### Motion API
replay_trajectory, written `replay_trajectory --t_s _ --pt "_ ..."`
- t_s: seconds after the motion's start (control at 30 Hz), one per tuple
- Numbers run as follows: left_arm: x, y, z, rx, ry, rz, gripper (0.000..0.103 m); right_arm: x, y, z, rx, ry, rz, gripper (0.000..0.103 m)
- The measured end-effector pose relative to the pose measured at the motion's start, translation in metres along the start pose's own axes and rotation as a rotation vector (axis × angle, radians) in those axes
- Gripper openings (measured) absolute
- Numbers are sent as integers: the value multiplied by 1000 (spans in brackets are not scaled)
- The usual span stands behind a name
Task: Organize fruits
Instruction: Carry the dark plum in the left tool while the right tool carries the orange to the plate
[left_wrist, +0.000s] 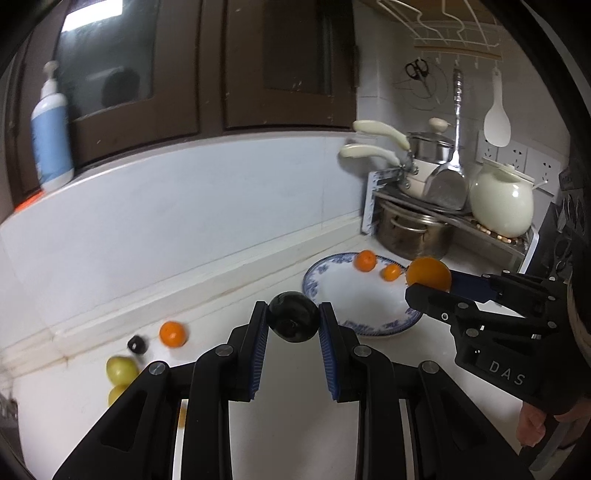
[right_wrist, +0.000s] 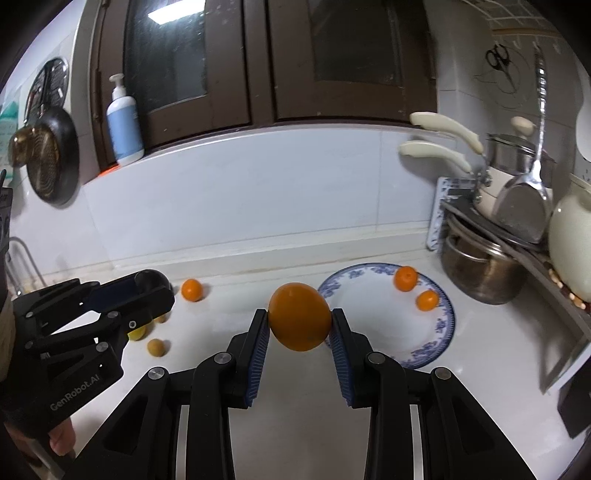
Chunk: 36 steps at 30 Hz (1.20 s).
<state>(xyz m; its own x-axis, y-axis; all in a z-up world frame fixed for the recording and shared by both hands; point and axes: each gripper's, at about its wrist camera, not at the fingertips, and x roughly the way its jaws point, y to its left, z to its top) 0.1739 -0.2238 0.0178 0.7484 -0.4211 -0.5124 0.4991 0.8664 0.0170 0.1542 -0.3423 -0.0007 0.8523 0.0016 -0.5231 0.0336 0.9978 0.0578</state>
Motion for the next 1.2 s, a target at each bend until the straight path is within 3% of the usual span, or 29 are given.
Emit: replay_trajectory --t_s 0.43,0.9,1.2 --pt "46 -28 23 63 -11 -88 27 12 -46 7 50 -13 -87 34" --pt "137 -58 31 106 99 -171 27 70 -108 1 127 71 -151 34" --pt "189 -71 19 139 187 -179 27 112 -134 -13 161 168 -126 34"
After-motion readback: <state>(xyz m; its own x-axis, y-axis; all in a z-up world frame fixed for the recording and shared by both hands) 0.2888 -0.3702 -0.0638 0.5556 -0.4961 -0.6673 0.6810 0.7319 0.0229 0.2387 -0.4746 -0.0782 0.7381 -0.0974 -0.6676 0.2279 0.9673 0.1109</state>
